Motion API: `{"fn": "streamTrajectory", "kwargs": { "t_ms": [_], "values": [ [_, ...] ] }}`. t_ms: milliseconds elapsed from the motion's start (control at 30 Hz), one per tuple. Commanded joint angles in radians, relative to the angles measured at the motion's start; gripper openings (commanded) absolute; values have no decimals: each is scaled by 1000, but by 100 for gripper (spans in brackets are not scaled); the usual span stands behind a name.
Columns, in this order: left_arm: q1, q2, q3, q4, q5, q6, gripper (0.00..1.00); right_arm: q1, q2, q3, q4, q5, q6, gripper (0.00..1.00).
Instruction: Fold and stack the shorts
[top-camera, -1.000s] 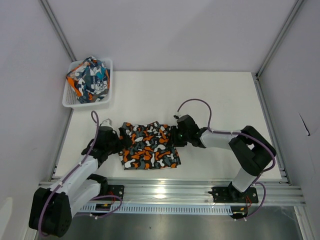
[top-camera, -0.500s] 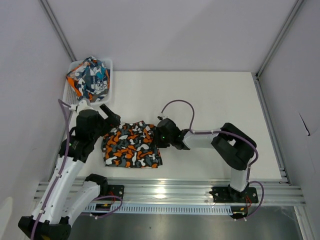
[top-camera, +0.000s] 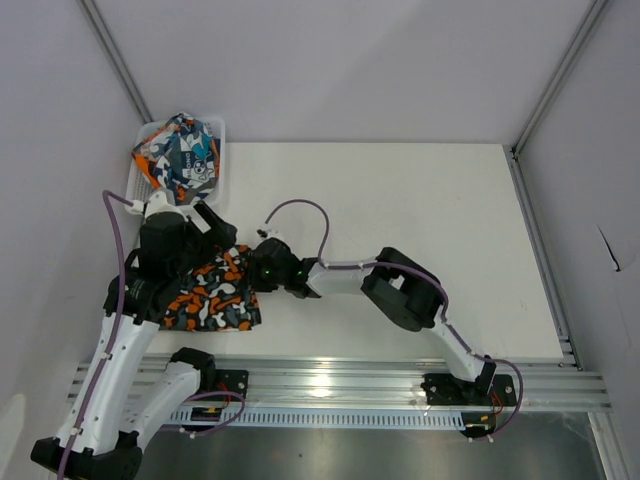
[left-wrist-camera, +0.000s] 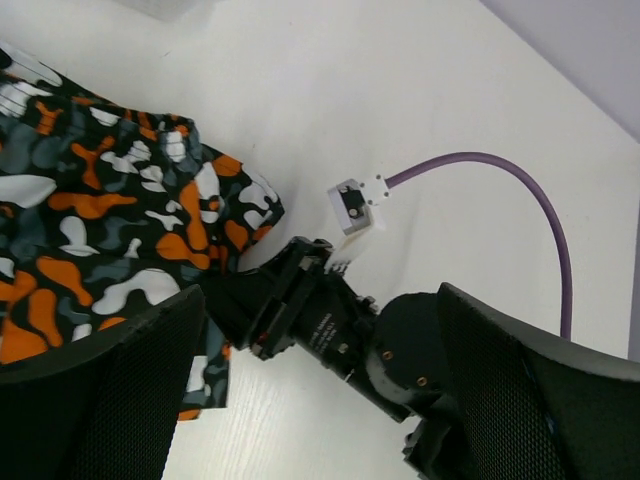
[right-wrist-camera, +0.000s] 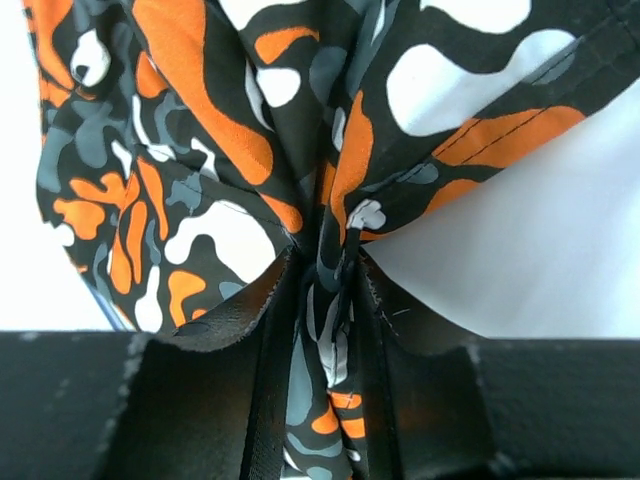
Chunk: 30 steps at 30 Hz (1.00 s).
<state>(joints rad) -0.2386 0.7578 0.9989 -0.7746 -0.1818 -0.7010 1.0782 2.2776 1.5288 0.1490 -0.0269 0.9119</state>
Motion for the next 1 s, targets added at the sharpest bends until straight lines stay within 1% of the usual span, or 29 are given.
{"fn": "streamTrajectory", "kwargs": {
  "t_ms": [0, 100, 133, 200, 233, 300, 333, 467, 567, 600, 667, 700, 733, 767, 800, 833, 900, 933, 967],
  "values": [
    [5, 9, 44, -14, -13, 50, 99, 64, 104, 94, -80, 73, 65, 33],
    [7, 28, 64, -17, -31, 61, 99, 81, 115, 94, -31, 73, 105, 53],
    [9, 35, 70, -17, -38, 63, 99, 81, 105, 90, -28, 81, 105, 67],
    [9, 50, 89, -9, -51, 63, 99, 75, 47, 62, -10, 88, 67, 75],
    [12, 55, 92, -3, -56, 61, 99, 71, 21, 22, 0, 91, 56, 80],
    [16, 73, 107, 14, -68, 52, 99, 48, -41, -27, 36, 90, 32, 84],
    [24, 83, 121, 15, -85, 46, 99, 40, -102, -68, 56, 76, 0, 87],
    [57, 147, 159, 29, -128, 12, 99, 0, -205, -81, -1, 65, -105, 92],
    [129, 230, 217, 34, -108, 15, 99, -26, -298, -151, 3, 79, -179, 93],
    [180, 250, 240, 34, -98, 11, 99, -32, -328, -179, 10, 84, -197, 93],
    [234, 310, 259, 44, -44, 2, 99, -58, -419, -270, 23, 108, -252, 95],
    [298, 328, 259, 67, -26, -11, 99, -69, -449, -297, 20, 126, -272, 95],
    [324, 363, 256, 87, -1, -14, 99, -93, -478, -321, -1, 136, -292, 99],
    [349, 385, 253, 106, 58, -17, 99, -109, -530, -343, -20, 146, -324, 99],
    [376, 406, 256, 139, 83, -26, 99, -124, -553, -376, -35, 150, -340, 99],
    [425, 431, 259, 150, 97, -37, 99, -142, -575, -390, -67, 147, -352, 99],
    [478, 512, 294, 164, 99, -75, 99, -188, -640, -439, -81, 140, -379, 99],
    [490, 544, 325, 164, 90, -87, 99, -198, -662, -456, -88, 148, -387, 100],
    [495, 611, 345, 152, 75, -100, 99, -211, -685, -475, -83, 154, -396, 99]
  ]
}}
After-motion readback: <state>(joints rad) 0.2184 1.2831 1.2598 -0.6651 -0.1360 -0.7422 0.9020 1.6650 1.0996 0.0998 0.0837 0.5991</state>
